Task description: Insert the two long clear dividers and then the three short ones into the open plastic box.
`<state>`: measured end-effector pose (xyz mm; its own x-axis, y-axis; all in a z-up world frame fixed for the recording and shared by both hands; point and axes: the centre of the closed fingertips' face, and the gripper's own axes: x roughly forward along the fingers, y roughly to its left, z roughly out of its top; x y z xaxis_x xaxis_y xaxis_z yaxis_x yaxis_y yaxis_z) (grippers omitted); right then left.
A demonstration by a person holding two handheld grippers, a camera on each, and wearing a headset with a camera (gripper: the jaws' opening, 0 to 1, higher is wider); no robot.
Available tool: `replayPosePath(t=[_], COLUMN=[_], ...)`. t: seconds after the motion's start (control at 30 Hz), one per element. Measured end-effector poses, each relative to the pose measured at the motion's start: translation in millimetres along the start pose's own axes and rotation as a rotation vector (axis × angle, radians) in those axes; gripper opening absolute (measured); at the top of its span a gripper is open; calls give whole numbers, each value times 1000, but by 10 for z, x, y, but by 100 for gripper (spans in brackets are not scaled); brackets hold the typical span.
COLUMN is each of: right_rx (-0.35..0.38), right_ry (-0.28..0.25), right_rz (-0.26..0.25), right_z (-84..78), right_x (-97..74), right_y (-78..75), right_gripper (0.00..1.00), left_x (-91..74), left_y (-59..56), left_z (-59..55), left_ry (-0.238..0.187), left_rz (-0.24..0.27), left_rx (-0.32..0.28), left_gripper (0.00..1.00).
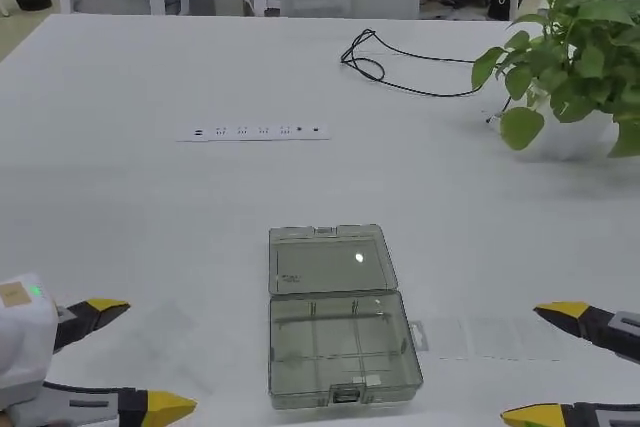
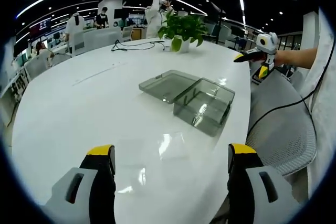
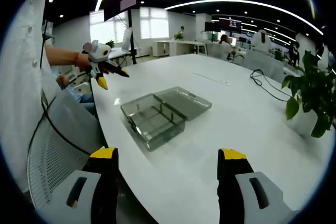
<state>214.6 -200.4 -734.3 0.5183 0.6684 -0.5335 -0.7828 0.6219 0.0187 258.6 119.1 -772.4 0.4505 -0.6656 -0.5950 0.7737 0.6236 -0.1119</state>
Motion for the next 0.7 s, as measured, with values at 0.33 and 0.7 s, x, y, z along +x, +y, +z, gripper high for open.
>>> replayPosePath(t=[0.33, 0.7], right_rx=[5, 8], right_ry=[-4, -6], right_rz=[0, 4], right_z=[16, 23], right_x=[20, 45], right_y=[5, 7], right_gripper=[78, 77], left_x=[8, 79], left_y=[256, 421], left_z=[-150, -378], left_ry=[77, 195], left_rz=[58, 95], left_rx=[-49, -78], left_gripper=[83, 74])
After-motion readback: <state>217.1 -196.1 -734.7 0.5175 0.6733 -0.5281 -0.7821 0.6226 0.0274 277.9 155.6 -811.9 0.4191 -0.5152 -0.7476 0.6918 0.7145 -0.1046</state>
